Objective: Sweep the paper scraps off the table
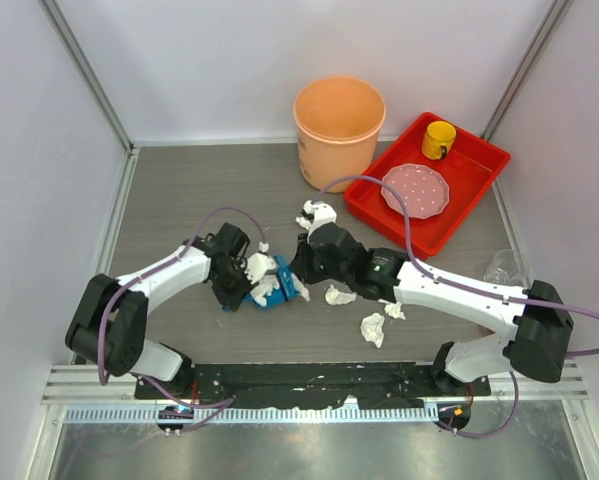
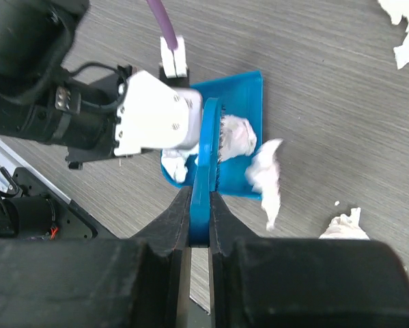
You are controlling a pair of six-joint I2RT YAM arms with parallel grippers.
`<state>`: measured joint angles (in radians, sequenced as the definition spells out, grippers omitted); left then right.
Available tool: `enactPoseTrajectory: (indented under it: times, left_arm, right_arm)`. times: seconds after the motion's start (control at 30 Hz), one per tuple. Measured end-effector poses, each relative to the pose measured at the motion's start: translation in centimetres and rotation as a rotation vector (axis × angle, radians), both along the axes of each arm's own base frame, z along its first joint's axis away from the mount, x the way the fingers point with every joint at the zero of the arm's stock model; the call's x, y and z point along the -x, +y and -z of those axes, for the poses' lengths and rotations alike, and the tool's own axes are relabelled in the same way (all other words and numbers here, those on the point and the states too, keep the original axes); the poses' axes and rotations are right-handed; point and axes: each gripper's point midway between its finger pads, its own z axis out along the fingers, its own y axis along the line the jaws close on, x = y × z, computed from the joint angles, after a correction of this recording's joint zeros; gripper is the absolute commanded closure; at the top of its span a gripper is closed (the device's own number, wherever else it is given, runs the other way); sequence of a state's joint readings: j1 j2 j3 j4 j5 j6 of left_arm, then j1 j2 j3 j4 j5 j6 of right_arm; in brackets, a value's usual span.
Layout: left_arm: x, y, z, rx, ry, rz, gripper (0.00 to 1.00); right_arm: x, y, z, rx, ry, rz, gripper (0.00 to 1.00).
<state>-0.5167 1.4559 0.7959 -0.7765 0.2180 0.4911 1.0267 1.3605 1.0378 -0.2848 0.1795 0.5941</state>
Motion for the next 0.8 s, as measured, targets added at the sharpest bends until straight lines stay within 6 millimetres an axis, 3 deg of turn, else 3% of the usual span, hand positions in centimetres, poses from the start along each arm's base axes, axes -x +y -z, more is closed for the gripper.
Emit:
enactPoseTrajectory:
  times: [0.17,0.33,0.47,0.6,0.8]
  left_arm:
    - [-2.4,-0.5,-1.6,0.089,-0.102,-0.06,1.0]
    - [-2.6,-0.7,-1.7,0.099,-0.111,-0.05,1.0]
    - [-2.6,-0.2,-1.6,0.077,-0.116,-0.04,1.0]
    - [-2.4,0.2,-2.0,0.063,-0.128,-0.029,1.0]
    - [-1.3,1.3,-2.0,0.029,-0.118,-0.008,1.0]
  right_arm:
    - [-0.4,-0.6,-1.7,0.003,-0.061,0.003,0.99]
    - [-1.7,-1.7,-6.3,-0.002,-0.188,0.041,0.99]
    - [-3.1,-3.7,-8.6,0.021,-0.268,0.118,0.99]
    - [-4.8,-6.2,-7.3,0.092,-0.274,0.18,0.99]
    - [-7.9,-8.8,-1.0,0.258,-0.188,0.219,0.99]
